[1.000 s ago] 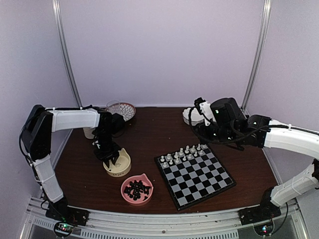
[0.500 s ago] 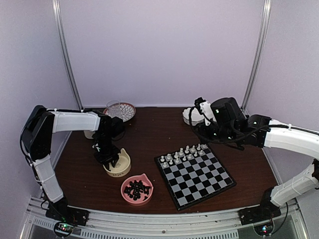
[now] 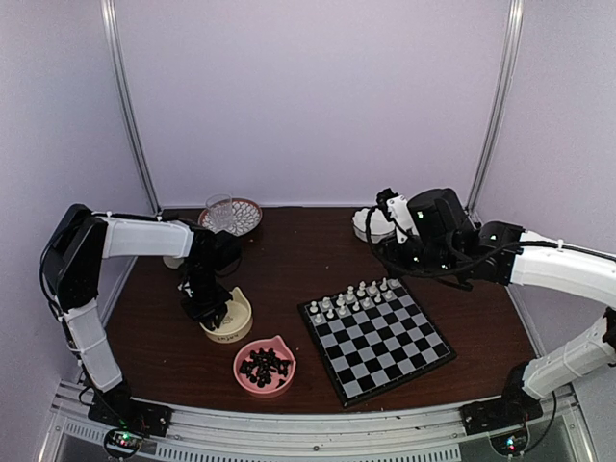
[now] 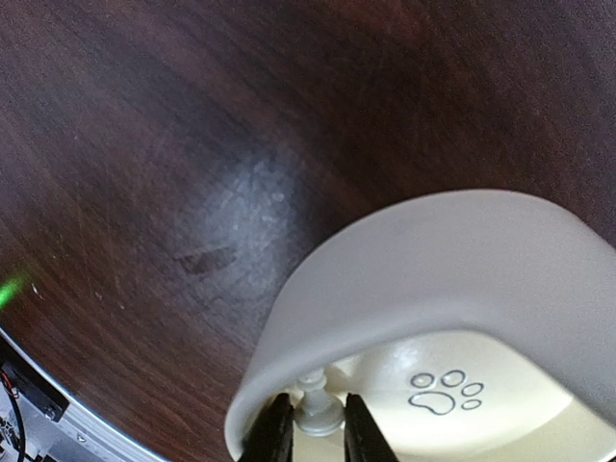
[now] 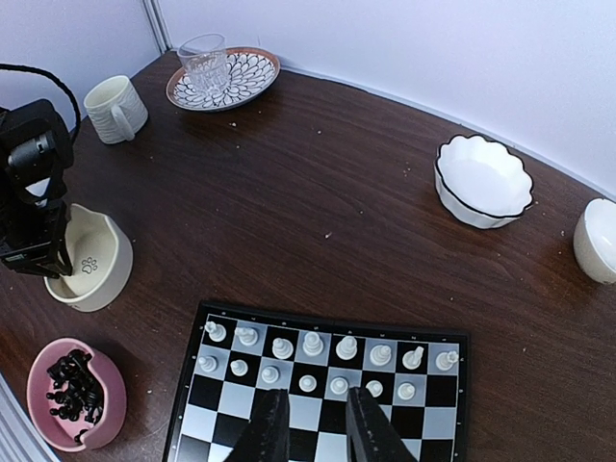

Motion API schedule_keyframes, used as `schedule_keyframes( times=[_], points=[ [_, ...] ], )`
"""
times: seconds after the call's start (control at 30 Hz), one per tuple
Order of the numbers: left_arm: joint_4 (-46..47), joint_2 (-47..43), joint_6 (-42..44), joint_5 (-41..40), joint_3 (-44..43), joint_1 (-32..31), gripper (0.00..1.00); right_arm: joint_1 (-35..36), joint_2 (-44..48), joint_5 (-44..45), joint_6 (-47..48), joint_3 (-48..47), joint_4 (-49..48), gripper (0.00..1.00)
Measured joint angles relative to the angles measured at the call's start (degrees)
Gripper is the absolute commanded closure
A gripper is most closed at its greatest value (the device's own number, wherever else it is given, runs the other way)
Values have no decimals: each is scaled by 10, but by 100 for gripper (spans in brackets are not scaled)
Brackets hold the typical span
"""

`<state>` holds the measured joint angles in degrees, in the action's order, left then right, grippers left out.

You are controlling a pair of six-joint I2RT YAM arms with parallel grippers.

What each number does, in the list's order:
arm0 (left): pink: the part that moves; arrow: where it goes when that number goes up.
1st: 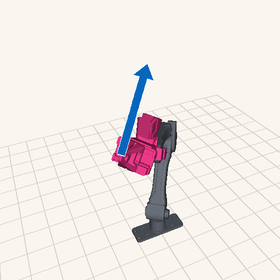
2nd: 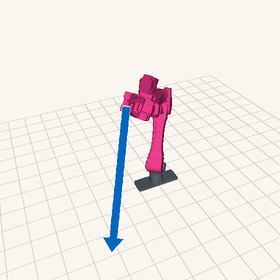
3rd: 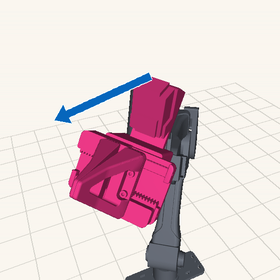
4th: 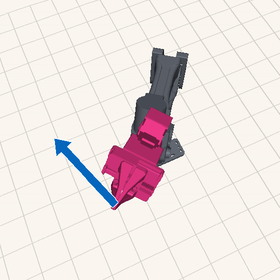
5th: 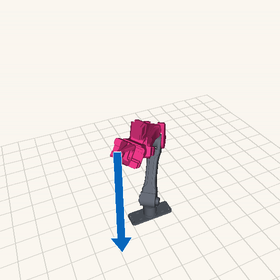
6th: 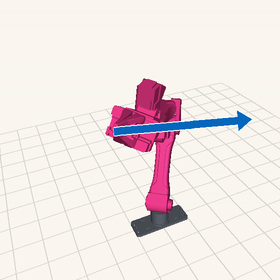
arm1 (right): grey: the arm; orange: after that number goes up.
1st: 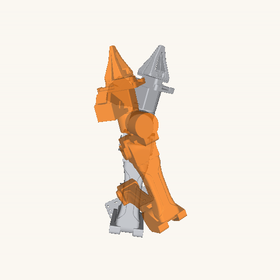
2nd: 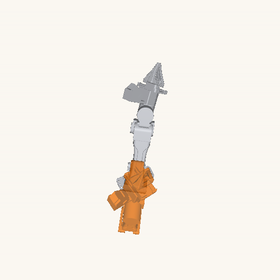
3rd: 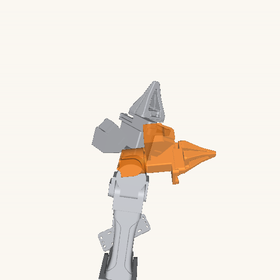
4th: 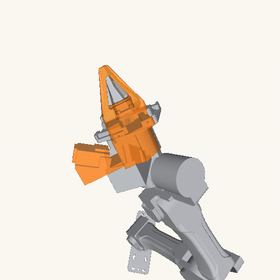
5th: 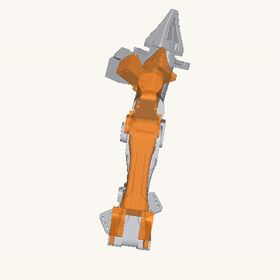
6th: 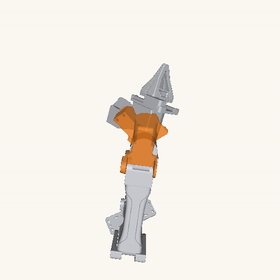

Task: Set up the chess pieces on the board
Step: Pick up the pawn from the storage box.

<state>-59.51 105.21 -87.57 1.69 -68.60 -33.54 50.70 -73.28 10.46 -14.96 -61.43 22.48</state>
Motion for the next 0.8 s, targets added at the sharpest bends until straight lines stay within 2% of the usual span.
schedule_keyframes(
  times=[0.2,0.3,0.8],
  points=[
    [12,0,0,0,5,0,83,0,5,0,0,1,1,77],
    [13,0,3,0,5,0,88,0,10,0,0,3,3,77],
    [31,5,64,-8,-11,6,91,0,22,1,0,6,22,77]
  ],
)
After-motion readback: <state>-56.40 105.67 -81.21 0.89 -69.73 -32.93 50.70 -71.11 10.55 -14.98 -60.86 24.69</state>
